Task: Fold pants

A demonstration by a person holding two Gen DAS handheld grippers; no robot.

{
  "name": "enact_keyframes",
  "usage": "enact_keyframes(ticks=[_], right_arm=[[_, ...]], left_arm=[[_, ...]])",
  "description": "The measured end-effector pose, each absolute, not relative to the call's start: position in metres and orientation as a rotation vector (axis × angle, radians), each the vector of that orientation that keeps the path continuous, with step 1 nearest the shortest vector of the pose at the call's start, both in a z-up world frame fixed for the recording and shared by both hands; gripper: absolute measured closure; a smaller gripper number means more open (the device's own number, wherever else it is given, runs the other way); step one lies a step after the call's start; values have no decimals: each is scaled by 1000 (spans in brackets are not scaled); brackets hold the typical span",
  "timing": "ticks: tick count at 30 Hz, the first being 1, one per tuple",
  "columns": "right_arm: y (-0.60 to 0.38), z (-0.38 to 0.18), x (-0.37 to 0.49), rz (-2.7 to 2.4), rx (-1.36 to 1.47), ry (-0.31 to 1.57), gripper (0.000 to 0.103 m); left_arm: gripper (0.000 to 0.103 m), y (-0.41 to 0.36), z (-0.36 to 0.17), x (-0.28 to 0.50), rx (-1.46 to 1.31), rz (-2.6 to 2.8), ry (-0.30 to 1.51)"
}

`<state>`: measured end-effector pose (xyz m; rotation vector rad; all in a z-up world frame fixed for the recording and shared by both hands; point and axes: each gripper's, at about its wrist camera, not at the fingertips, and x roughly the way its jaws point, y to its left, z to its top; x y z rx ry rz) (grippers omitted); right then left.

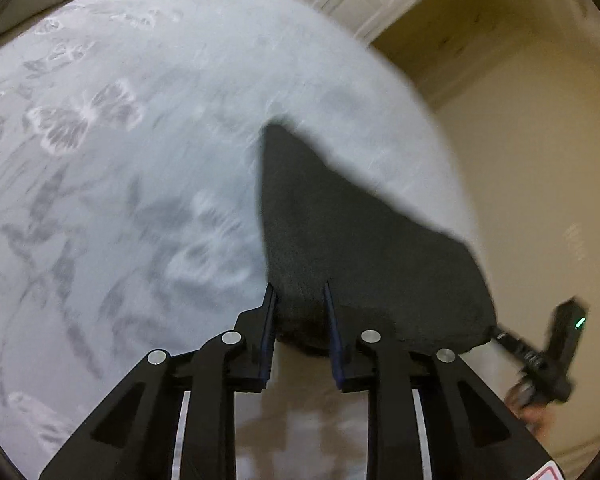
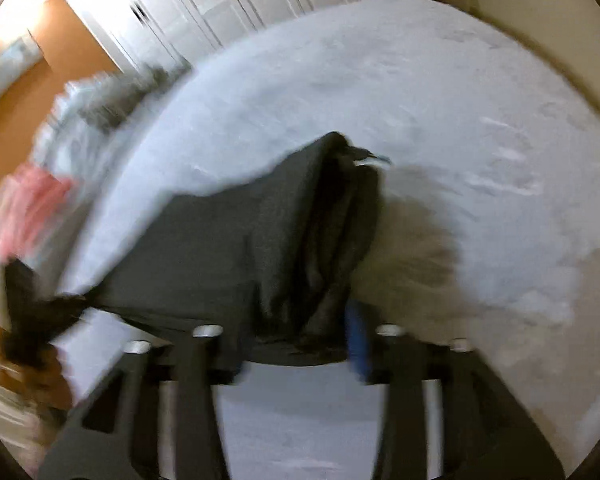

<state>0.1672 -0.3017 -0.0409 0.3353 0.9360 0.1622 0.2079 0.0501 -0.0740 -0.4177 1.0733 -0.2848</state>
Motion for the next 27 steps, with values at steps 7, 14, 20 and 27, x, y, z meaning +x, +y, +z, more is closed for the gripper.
enact_keyframes(ticks=[7, 14, 20, 27], right_arm=[[-291, -5, 125, 73, 341, 792, 76], [-264, -58, 137, 9, 218, 958, 78], [-249, 10, 88, 1, 207, 761, 76], [-257, -3, 80, -27, 217, 771, 75]], left_arm=[[82, 40, -36, 169, -282, -219, 890], [72, 11, -28, 129, -26, -187, 817], [72, 23, -37, 125, -87, -192, 845], [65, 25, -38, 111, -21, -122, 824]])
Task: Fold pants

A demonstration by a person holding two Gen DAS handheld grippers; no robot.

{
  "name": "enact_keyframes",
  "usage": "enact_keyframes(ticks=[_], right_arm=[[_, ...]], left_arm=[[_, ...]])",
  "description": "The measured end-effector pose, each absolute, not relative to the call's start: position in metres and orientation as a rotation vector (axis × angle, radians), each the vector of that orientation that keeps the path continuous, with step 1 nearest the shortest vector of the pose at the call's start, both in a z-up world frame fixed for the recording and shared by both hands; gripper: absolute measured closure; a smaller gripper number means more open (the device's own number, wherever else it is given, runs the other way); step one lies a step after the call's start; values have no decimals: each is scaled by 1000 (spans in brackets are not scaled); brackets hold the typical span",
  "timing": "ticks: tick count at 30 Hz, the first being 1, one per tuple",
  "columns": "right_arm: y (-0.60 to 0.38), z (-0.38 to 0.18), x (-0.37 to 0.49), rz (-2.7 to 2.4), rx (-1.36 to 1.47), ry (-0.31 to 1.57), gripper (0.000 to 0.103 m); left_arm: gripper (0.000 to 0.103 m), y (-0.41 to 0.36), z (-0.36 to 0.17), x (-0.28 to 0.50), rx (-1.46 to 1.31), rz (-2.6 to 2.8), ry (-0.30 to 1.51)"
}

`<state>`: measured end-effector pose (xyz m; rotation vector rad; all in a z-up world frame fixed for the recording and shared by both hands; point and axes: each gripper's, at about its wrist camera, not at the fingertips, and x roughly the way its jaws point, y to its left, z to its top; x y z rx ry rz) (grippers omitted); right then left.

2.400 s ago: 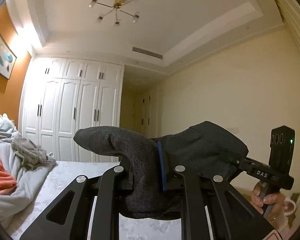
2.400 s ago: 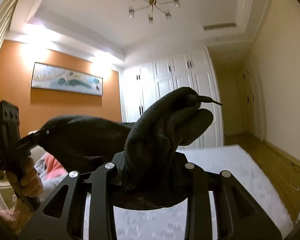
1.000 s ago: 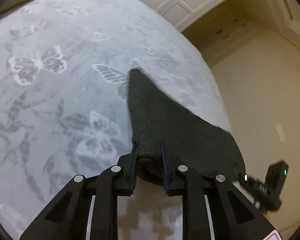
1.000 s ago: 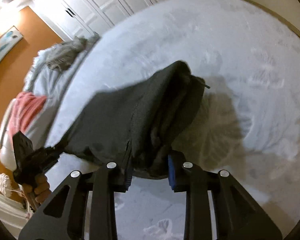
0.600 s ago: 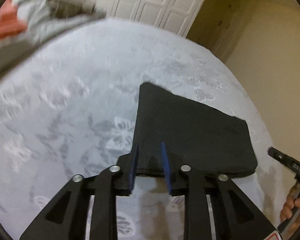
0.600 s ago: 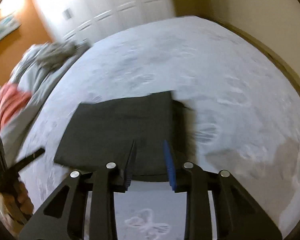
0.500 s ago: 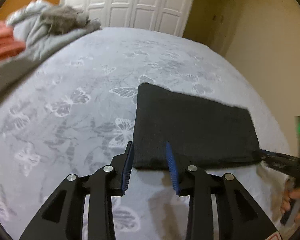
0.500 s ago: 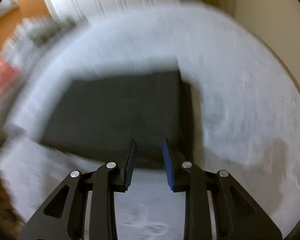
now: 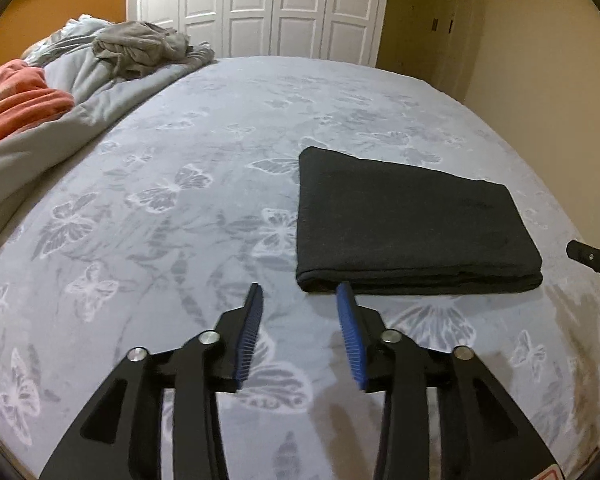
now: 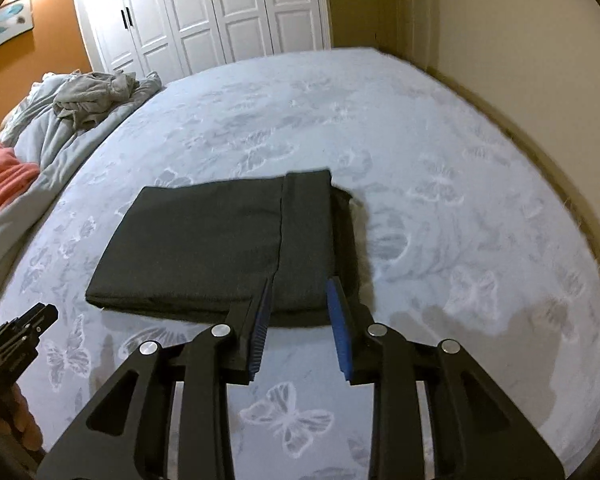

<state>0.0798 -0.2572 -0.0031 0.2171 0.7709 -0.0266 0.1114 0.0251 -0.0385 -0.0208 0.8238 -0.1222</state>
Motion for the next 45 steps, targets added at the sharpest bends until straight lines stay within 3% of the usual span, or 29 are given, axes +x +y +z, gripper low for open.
enact_keyframes(ticks=[3, 5, 6, 7, 8, 10, 14, 18, 19, 20, 21, 22, 23, 26, 29, 30, 32, 33, 34, 37, 41, 43, 45], right_arm=[[-262, -15, 99, -13, 250, 802, 65], [-263, -20, 105, -19, 264, 822, 38], [-264, -24, 109, -17, 275, 833, 34], [-264, -28, 113, -12, 284, 840, 30], [-265, -31, 116, -11, 291, 847, 24], [-271, -40, 127, -5, 322, 873, 14], [-289, -66, 148, -12, 433, 926, 14], [-294, -92, 162, 25, 518, 973, 13], [-289, -90, 164, 37, 473, 967, 30], [-283, -89, 166, 62, 431, 970, 46], [-277, -86, 167, 79, 401, 967, 57], [-273, -79, 165, 87, 391, 944, 73], [-271, -72, 163, 91, 381, 923, 77], [-257, -14, 143, 139, 322, 734, 79], [-252, 10, 133, 138, 266, 670, 76], [-255, 2, 136, 131, 262, 698, 73], [-264, -37, 146, 131, 317, 828, 52], [-270, -76, 153, 84, 355, 982, 50], [-279, -94, 150, 57, 419, 1021, 44], [-292, -76, 133, 21, 567, 967, 52], [-259, -13, 107, 15, 335, 726, 54], [-247, -21, 113, 31, 311, 744, 55], [-243, -63, 137, -17, 279, 910, 55]], left_arm=[[65, 24, -40, 114, -19, -125, 829], [62, 24, -42, 116, -15, -126, 829], [50, 25, -42, 119, -39, -150, 834], [31, 27, -43, 122, -82, -184, 840], [23, 33, -45, 130, -154, -229, 856], [19, 44, -52, 148, -287, -284, 898], [19, 68, -87, 194, -536, -274, 1027], [20, 63, -105, 210, -552, -282, 1044], [29, 55, -102, 213, -515, -318, 1024], [47, 44, -103, 218, -490, -404, 1033], [75, 34, -103, 221, -451, -432, 1056], [83, 30, -100, 221, -419, -412, 1040], [85, 25, -88, 218, -374, -417, 991], [87, 24, -33, 205, -349, -470, 844], [86, 33, -6, 197, -341, -467, 796], [84, 35, -9, 199, -339, -461, 816], [76, 33, -42, 205, -267, -418, 939], [77, 32, -57, 204, -225, -350, 986], [82, 33, -72, 199, -195, -268, 1028], [82, 39, -77, 179, -259, -232, 1031], [72, 28, -51, 161, -187, -220, 944], [70, 24, -49, 157, -167, -217, 939], [70, 20, -54, 153, -143, -215, 955]])
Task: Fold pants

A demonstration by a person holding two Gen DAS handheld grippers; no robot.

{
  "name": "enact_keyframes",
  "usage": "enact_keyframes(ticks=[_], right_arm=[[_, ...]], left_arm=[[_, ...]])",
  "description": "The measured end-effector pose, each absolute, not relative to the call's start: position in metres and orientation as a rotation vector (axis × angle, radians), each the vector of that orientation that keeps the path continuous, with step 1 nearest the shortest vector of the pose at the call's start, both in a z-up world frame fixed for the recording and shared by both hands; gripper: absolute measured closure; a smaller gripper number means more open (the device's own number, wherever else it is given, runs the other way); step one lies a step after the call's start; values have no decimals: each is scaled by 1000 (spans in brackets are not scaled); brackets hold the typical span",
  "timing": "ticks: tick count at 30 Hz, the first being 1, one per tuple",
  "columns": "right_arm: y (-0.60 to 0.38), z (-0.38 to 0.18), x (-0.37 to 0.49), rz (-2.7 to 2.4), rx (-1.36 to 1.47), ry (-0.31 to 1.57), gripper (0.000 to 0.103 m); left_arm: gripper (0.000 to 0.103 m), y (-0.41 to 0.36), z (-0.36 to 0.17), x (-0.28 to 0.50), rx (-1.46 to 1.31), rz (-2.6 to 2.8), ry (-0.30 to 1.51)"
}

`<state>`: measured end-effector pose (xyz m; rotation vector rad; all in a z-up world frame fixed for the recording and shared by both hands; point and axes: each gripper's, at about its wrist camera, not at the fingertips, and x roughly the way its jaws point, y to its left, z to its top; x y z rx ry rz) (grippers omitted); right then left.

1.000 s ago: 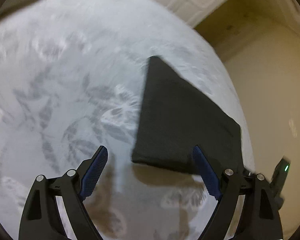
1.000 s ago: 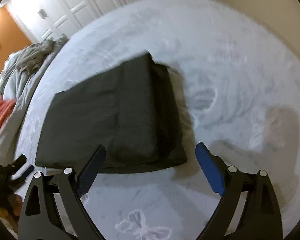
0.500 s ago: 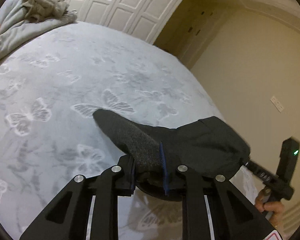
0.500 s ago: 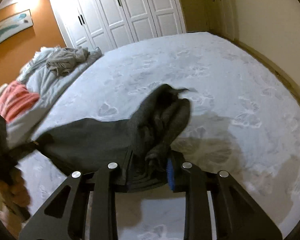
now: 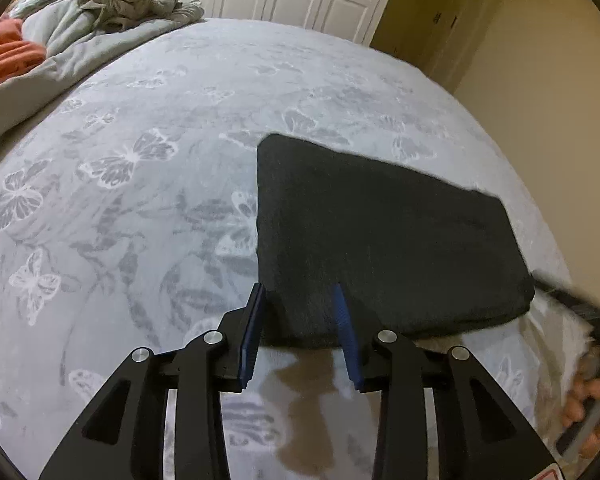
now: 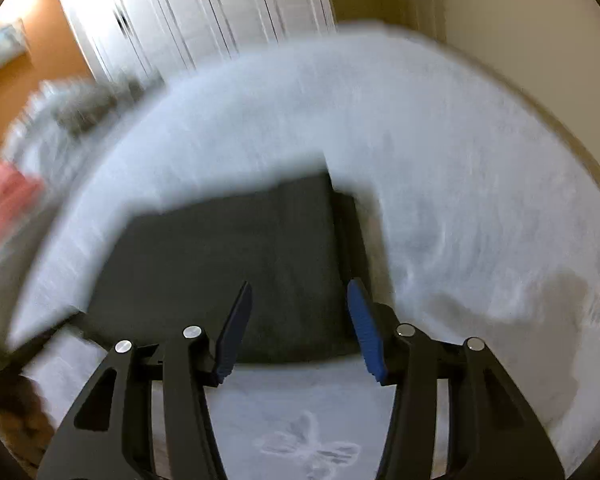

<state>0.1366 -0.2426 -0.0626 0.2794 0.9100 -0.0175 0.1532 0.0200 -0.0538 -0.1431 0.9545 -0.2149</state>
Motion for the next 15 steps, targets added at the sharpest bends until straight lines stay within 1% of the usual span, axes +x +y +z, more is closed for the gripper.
enact_keyframes(ticks=[1, 2, 3, 4, 5, 6, 7, 8, 9, 10, 12, 13, 14, 15], right_arm=[[-248, -82, 141, -34, 292, 975, 51], [-255, -91, 141, -28, 336, 966, 45], [-261, -89, 137, -40, 379, 926, 43], [-262, -85, 138, -51, 384, 930, 41], [-263, -80, 139, -53, 379, 915, 36], [-265, -76, 138, -62, 368, 890, 31], [-266, -77, 138, -80, 356, 882, 24], [-268, -79, 141, -92, 351, 888, 23], [-267, -85, 145, -85, 360, 916, 25], [-267, -94, 151, -54, 382, 949, 42], [-268, -102, 151, 16, 459, 968, 56], [-268, -97, 155, 34, 452, 973, 71], [-264, -91, 155, 54, 437, 978, 75], [-261, -80, 149, 62, 427, 972, 75]], left_arm=[[70, 21, -55, 151, -134, -209, 956], [70, 20, -56, 152, -127, -204, 955], [69, 21, -55, 154, -130, -205, 952], [62, 23, -57, 157, -141, -208, 951], [57, 24, -56, 156, -157, -214, 951], [47, 25, -56, 157, -178, -220, 951], [44, 27, -56, 155, -189, -221, 953], [44, 27, -58, 157, -192, -224, 956], [44, 24, -61, 159, -185, -228, 969], [44, 22, -64, 161, -176, -235, 981], [46, 18, -69, 166, -165, -247, 991], [56, 17, -71, 169, -155, -253, 1000], [62, 17, -73, 171, -146, -247, 1004], [66, 19, -74, 174, -140, -228, 1006]])
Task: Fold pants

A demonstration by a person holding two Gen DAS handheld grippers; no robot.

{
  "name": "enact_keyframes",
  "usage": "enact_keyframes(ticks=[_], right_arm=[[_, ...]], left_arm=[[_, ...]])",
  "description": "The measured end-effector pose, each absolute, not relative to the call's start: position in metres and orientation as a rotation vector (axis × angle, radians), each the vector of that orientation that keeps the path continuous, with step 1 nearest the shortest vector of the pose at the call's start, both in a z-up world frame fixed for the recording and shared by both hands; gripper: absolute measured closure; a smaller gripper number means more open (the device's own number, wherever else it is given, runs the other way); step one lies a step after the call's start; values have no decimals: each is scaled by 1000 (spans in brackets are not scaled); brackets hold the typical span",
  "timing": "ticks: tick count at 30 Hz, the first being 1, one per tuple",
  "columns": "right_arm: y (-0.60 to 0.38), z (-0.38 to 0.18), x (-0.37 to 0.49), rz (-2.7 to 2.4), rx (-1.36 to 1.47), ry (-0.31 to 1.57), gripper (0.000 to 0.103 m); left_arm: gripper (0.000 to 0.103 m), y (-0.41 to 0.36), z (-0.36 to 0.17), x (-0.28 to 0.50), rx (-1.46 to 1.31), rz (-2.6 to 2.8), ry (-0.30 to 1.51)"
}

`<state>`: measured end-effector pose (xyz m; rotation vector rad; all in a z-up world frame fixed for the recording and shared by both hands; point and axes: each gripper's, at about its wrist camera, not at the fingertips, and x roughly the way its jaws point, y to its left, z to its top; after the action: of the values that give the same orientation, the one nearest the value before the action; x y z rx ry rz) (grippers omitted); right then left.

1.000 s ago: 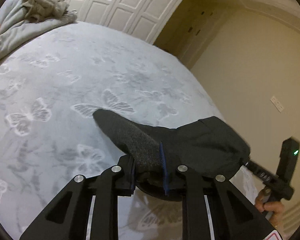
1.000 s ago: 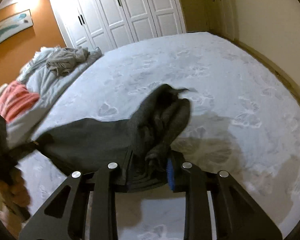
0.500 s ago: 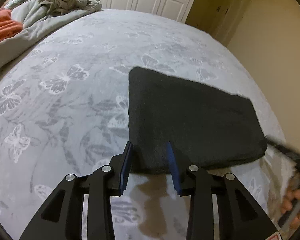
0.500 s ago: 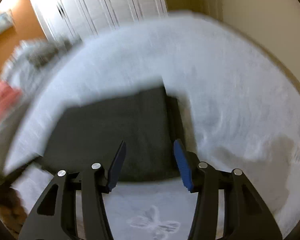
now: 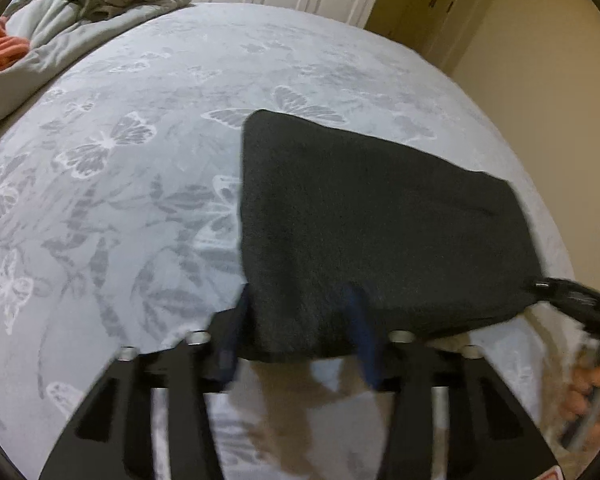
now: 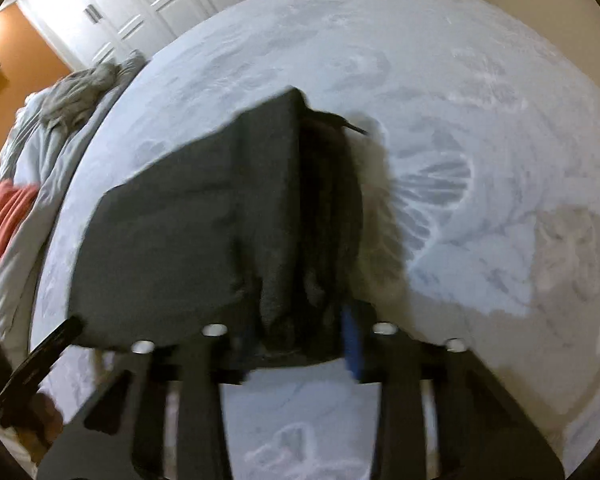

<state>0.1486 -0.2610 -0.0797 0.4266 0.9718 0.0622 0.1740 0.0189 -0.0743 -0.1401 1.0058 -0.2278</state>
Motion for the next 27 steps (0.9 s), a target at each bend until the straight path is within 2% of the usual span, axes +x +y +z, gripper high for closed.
enact_keyframes(ticks=[3, 5, 6, 10, 11, 12, 13, 14, 17, 22, 27], right_arm=[[-251, -63, 137, 78, 342, 936, 72], [-256, -77, 139, 20, 285, 973, 58], [-259, -80, 139, -5, 291, 979, 55], [-267, -54, 112, -65, 359, 873, 51], [-264, -40, 96, -98, 319, 811, 41], [-261, -33, 86, -117, 291, 771, 33], [-257, -25, 76, -138, 261, 719, 19], [-253, -20, 64, -152, 239, 669, 16], [-236, -14, 28, -187, 134, 571, 16], [-227, -25, 22, -185, 29, 613, 16], [-236, -30, 30, -139, 106, 671, 16]], left_arm=[[66, 25, -77, 181, -166, -216, 1017], [65, 26, -76, 180, -161, -208, 1009], [65, 25, -73, 176, -140, -194, 993], [64, 21, -56, 152, -59, -179, 920], [64, 19, -50, 146, -38, -174, 894], [59, 16, -44, 137, -11, -169, 854], [52, 14, -38, 127, 12, -170, 813], [48, 12, -35, 121, 27, -172, 786], [46, 7, -29, 90, 75, -161, 723], [46, -2, -33, 62, 102, -186, 729], [46, -7, -40, 59, 87, -180, 748]])
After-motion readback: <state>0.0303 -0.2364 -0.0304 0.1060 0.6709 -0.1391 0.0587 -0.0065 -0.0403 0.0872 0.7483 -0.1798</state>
